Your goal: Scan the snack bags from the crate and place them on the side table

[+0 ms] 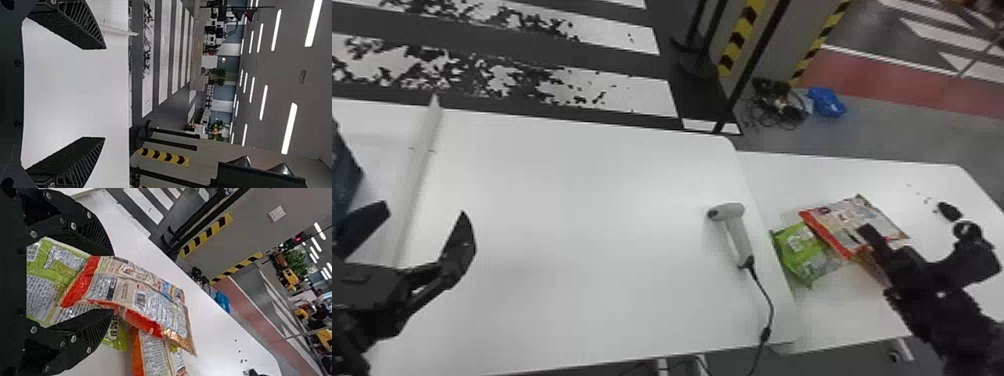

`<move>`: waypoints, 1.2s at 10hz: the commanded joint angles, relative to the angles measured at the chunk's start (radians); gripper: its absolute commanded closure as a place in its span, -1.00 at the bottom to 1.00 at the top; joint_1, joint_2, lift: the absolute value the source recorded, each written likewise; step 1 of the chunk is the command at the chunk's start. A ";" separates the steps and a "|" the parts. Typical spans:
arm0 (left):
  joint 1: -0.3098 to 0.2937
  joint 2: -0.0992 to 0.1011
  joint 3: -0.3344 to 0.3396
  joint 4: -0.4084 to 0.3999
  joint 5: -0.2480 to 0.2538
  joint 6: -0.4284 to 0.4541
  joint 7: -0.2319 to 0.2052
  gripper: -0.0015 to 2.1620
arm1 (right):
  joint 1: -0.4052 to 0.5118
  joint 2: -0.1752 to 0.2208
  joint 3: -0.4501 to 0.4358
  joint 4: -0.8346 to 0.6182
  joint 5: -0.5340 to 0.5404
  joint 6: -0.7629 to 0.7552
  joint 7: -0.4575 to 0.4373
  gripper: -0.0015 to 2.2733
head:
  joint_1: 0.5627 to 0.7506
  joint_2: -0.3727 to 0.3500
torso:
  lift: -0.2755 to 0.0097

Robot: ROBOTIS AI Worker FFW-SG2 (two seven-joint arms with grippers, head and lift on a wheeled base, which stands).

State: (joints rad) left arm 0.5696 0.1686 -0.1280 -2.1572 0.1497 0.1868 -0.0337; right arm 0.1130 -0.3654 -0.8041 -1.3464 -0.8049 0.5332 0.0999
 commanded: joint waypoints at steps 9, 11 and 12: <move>0.023 -0.009 -0.016 0.008 -0.067 -0.157 0.052 -0.96 | 0.387 0.200 0.569 -0.668 0.386 -0.439 -0.046 -0.96 | 0.41 -0.94 | 0.36; 0.023 -0.009 -0.027 0.023 -0.068 -0.169 0.057 -0.96 | 0.413 0.233 0.678 -0.671 0.501 -0.500 -0.072 -0.95 | 0.41 -0.69 | 0.36; 0.023 -0.011 -0.028 0.026 -0.068 -0.178 0.064 -0.96 | 0.430 0.255 0.700 -0.683 0.547 -0.509 -0.072 -0.95 | 0.41 -0.58 | 0.36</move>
State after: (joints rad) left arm 0.5919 0.1589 -0.1554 -2.1329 0.0814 0.0140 0.0294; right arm 0.5320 -0.1248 -0.1214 -2.0226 -0.2893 0.0344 0.0276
